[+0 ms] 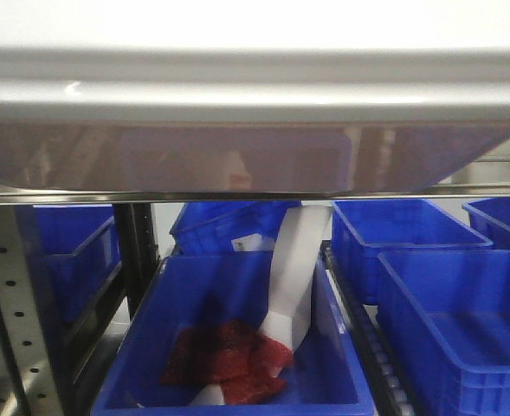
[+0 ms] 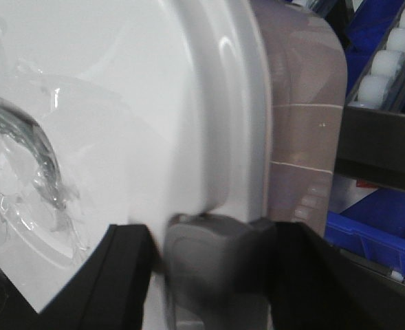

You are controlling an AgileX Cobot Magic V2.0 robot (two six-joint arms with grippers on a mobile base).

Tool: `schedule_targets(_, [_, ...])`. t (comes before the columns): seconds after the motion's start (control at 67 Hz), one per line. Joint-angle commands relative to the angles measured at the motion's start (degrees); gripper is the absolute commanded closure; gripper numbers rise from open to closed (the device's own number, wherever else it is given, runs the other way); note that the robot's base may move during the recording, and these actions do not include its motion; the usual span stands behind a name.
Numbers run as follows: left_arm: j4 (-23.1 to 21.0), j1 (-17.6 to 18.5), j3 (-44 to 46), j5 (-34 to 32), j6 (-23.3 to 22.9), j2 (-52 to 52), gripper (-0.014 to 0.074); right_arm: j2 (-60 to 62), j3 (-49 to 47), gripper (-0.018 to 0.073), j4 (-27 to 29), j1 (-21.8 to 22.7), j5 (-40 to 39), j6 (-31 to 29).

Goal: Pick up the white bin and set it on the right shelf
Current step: 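Approach the blue-crate shelf holding the bin above it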

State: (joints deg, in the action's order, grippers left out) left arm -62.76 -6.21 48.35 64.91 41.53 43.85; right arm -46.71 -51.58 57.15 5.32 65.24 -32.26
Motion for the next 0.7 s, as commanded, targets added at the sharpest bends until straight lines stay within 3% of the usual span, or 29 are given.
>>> schedule_targets(0.0, [-10.49, 1.16, 1.56, 7.11, 0.57, -0.47, 0.0346, 0.57, -1.83, 0.0172, 13.68, -0.73, 3.50, -0.30])
schedule_targets(0.687, [-10.49, 1.16, 1.56, 6.77, 0.57, -0.35, 0.0346, 0.57, -1.83, 0.0172, 13.94, -0.73, 2.95, -0.30])
